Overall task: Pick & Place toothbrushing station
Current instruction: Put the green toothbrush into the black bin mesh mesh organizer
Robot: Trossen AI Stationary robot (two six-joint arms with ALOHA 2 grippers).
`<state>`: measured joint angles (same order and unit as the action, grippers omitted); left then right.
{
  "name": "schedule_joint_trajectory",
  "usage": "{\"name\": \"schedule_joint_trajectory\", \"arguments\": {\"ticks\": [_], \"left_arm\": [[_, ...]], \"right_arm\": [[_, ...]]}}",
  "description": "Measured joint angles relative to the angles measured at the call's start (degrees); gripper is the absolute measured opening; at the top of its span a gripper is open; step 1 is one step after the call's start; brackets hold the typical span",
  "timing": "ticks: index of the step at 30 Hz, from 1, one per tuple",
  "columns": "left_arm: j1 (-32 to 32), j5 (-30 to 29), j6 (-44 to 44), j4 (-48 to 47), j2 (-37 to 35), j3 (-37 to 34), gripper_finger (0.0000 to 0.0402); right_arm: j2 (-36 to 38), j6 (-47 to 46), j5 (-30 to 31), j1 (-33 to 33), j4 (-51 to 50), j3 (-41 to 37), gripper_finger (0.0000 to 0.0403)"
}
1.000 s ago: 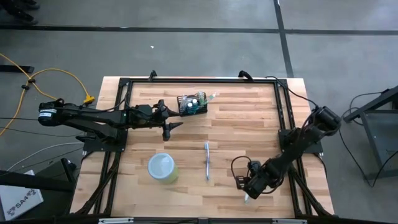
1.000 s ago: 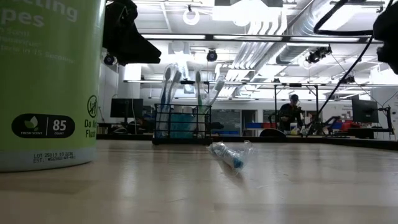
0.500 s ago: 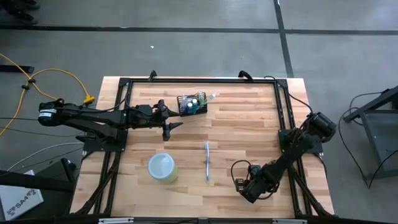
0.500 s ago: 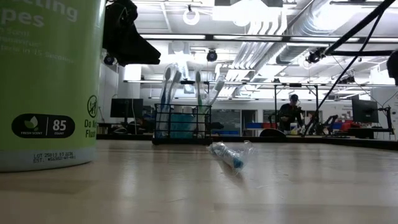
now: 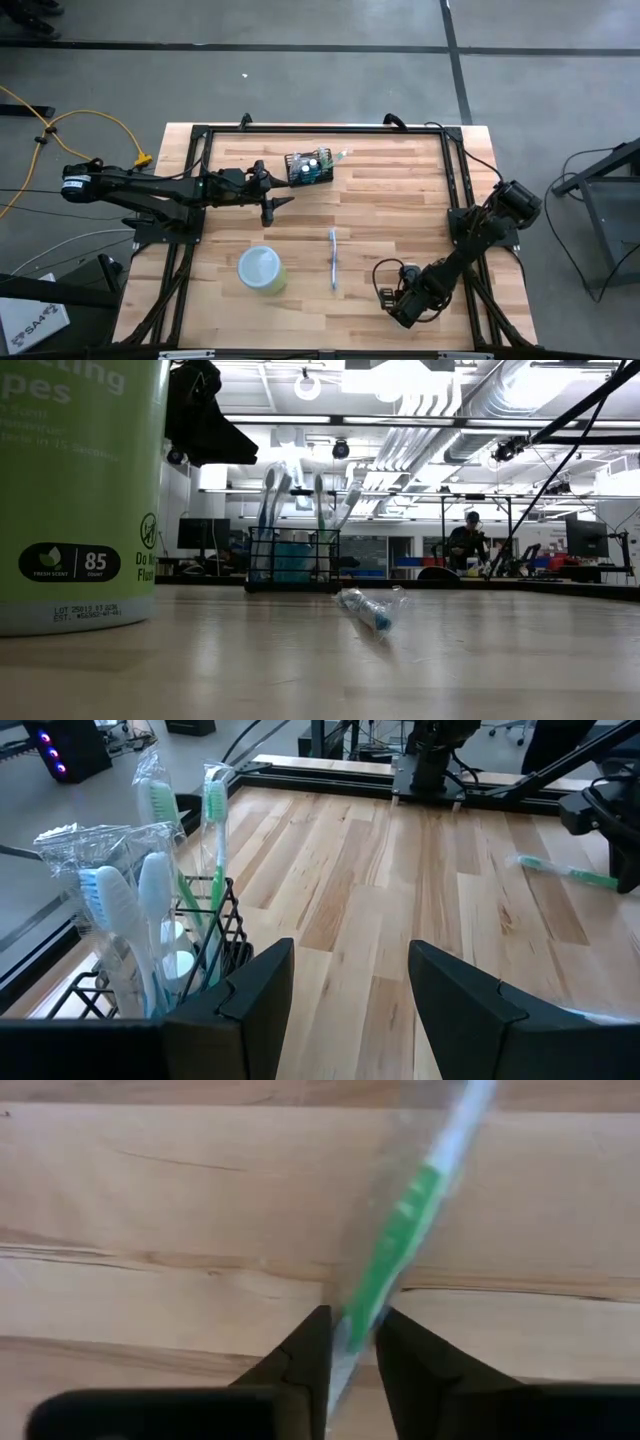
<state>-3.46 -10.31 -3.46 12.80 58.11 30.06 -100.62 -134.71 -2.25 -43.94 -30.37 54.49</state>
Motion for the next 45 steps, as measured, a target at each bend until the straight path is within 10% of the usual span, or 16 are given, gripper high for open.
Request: {"name": "schedule_joint_trajectory", "arguments": {"ticks": [16, 25, 39, 45], "left_arm": [[0.00, 0.00, 0.54, -0.39, 0.00, 0.00, 0.0193], [0.00, 0.00, 2.59, -0.33, 0.00, 0.00, 0.0193], [0.00, 0.41, 3.39, 3.41, 0.00, 0.00, 0.0193], [-0.11, 9.19, -0.35, 6.64, 0.00, 0.04, 0.0193]], "right_arm": [[0.07, 2.49, 7.58, -1.53, -2.30, 0.04, 0.0013], [-0.08, 10.38, 29.42, -0.72, -2.49, -0.31, 0.0012], [1.27, 45.58, 44.75, 11.07, 7.45, -0.20, 0.0012], [1.29, 68.86, 50.12, 15.71, 24.28, -0.12, 0.0012]]}}
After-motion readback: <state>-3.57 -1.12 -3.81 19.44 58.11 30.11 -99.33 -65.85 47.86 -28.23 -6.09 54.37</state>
